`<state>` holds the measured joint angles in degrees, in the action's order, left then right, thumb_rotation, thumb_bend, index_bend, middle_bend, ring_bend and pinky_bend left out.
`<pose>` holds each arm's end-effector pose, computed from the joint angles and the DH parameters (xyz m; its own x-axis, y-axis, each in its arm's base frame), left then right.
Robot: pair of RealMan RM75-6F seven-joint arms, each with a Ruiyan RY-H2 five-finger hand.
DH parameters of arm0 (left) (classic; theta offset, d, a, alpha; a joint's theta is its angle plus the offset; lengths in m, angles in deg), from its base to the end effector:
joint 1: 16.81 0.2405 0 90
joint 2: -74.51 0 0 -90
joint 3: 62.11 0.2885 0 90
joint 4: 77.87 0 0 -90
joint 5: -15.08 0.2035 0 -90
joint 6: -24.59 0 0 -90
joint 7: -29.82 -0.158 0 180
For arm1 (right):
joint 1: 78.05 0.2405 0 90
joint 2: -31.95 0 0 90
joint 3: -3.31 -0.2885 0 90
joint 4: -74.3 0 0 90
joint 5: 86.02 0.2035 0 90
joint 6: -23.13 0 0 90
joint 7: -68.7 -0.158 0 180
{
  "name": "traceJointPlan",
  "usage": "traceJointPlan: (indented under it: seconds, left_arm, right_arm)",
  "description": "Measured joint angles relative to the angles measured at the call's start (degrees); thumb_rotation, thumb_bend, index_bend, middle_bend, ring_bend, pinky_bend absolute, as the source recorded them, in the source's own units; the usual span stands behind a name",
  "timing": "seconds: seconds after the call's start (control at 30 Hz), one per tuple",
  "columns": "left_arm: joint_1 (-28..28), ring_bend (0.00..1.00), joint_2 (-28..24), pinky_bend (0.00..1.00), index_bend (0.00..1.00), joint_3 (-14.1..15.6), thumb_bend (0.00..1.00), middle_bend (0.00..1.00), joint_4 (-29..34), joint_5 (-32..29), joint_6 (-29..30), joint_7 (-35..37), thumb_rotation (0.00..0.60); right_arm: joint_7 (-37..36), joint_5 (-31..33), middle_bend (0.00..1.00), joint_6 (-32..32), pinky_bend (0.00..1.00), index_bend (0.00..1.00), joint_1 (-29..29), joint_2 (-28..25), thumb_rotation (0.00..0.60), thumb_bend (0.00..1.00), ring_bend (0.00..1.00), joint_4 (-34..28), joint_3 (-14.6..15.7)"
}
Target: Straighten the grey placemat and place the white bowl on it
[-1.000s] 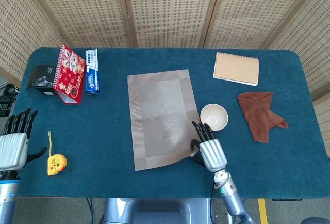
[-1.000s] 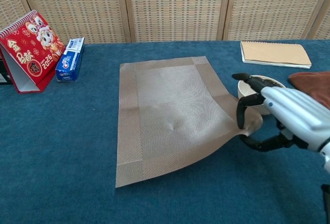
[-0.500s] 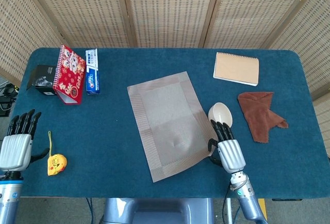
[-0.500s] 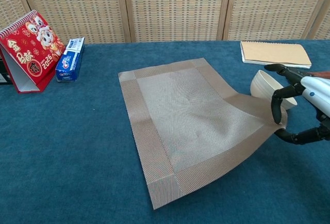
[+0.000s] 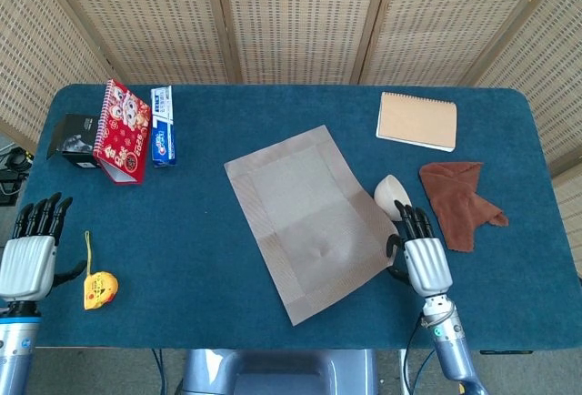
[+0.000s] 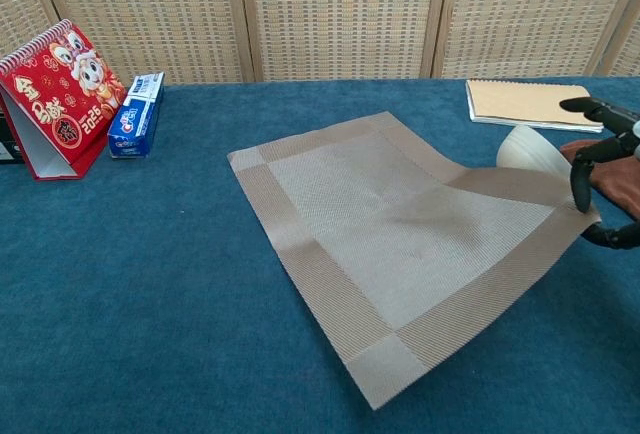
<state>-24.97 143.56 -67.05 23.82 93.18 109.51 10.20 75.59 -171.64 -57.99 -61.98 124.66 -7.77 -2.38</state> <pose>-0.3036 0.2176 0.1474 0.4663 -0.0004 0.8846 0.8835 0.0517 -0.4656 -0.2600 -0.2592 0.0175 0.2069 -0.0094 0.9783 -0.9607 -0.1911 0.2013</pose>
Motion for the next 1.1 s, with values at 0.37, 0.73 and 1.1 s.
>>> traceJointPlan:
  seconds: [0.37,0.73,1.1]
  left_arm:
    - [-0.08,0.00,0.35,0.00,0.00,0.34,0.15,0.00,0.18,0.21,-0.34,-0.95,0.600]
    - [-0.12,0.00,0.67,0.00,0.00,0.46,0.15,0.00,0.23,0.31,-0.41,-1.55,0.600]
    - [-0.21,0.00,0.77,0.00,0.00,0.51,0.15,0.00,0.07,0.26,-0.72,-1.72,0.600]
  right_arm:
    - [-0.84,3.62,0.06,0.35,0.00,0.68,-2.17,-4.10,0.600,0.49,0.00,-0.20,-0.45]
    - [-3.82,5.48,0.06,0.39,0.00,0.68,-3.62,-6.04,0.600,0.49,0.00,1.31,-1.05]
    - [-4.42,7.26,0.06,1.80,0.00,0.68,-3.89,-6.43,0.600,0.49,0.00,3.09,-1.62]
